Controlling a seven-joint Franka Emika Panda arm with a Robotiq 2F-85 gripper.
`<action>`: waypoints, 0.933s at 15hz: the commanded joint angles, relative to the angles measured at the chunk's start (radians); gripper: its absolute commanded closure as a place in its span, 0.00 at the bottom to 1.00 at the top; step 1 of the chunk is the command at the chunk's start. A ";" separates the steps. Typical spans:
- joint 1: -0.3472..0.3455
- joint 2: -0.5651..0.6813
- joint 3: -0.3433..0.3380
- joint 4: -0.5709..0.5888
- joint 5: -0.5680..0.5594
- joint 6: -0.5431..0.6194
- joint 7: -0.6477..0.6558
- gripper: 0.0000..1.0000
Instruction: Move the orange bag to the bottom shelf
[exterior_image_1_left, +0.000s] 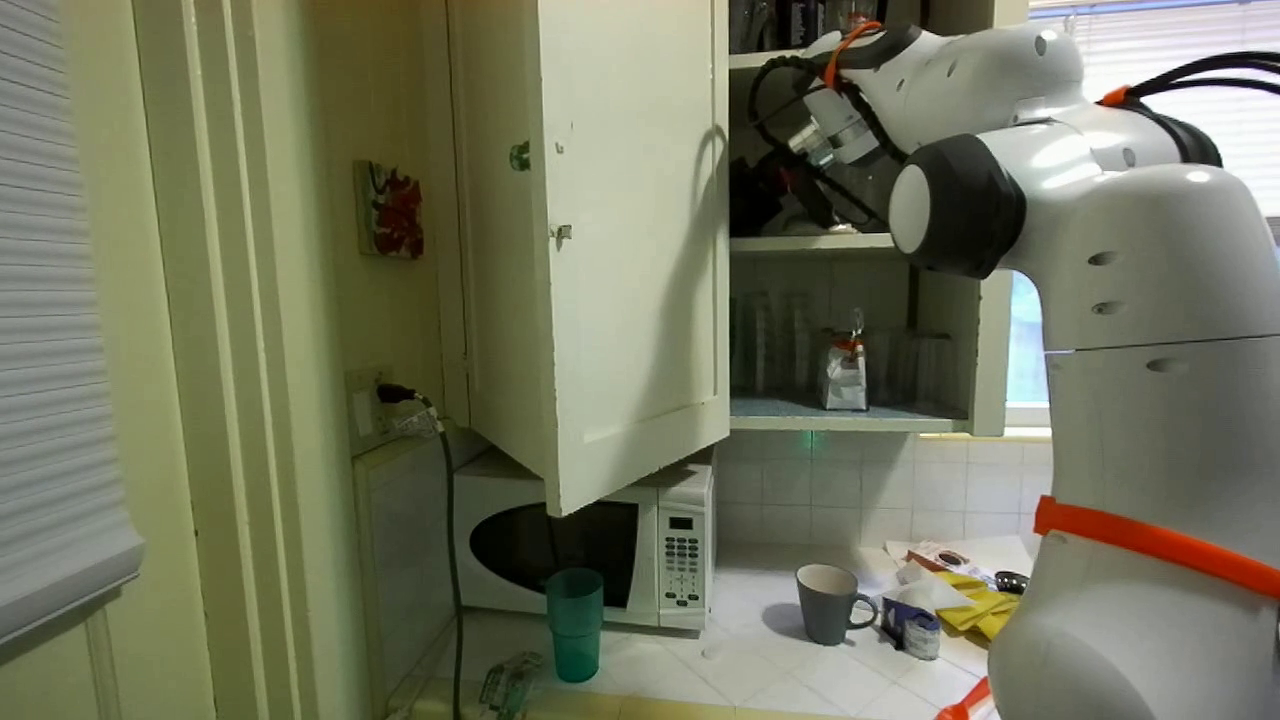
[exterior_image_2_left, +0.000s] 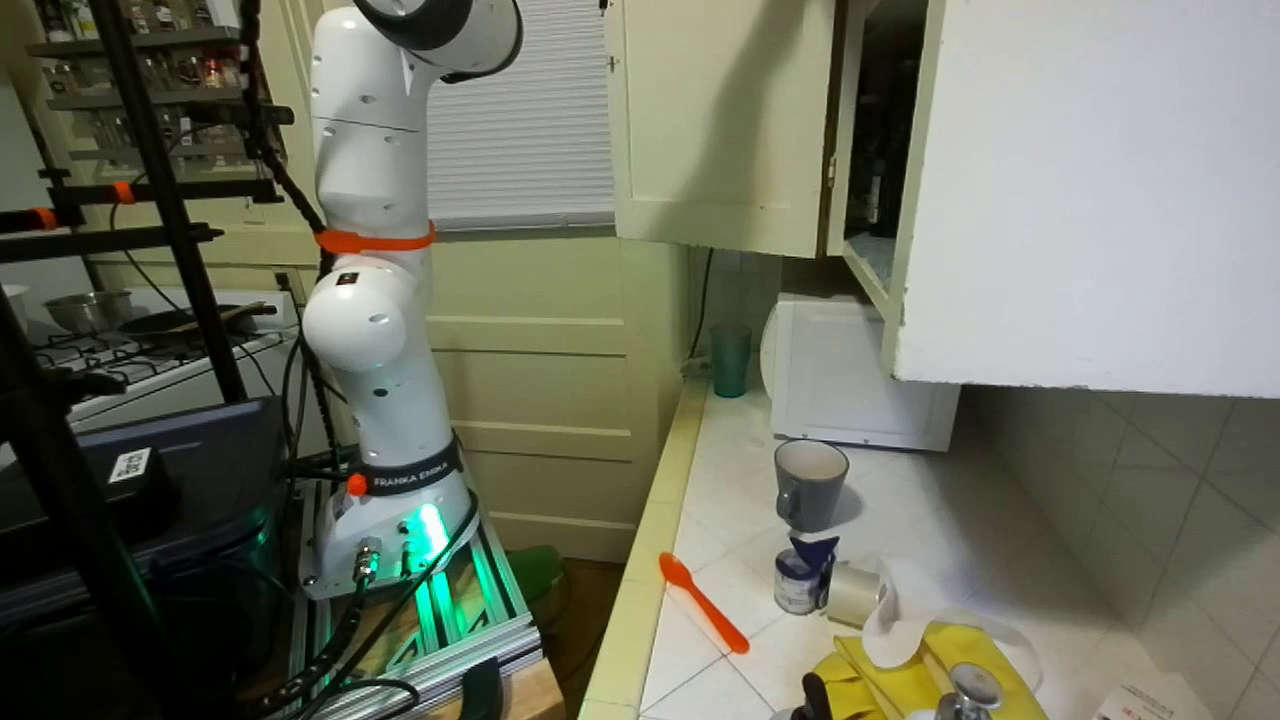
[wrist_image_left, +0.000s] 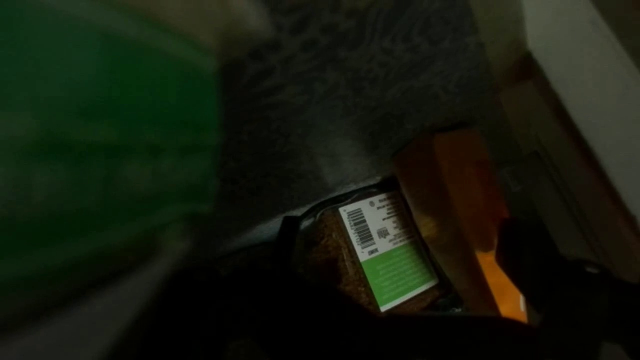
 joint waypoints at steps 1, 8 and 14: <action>0.005 0.043 0.020 0.030 0.049 -0.043 0.032 0.00; 0.010 0.031 0.029 0.007 0.060 -0.048 0.030 0.30; 0.004 0.032 0.050 0.004 0.074 -0.054 0.028 0.77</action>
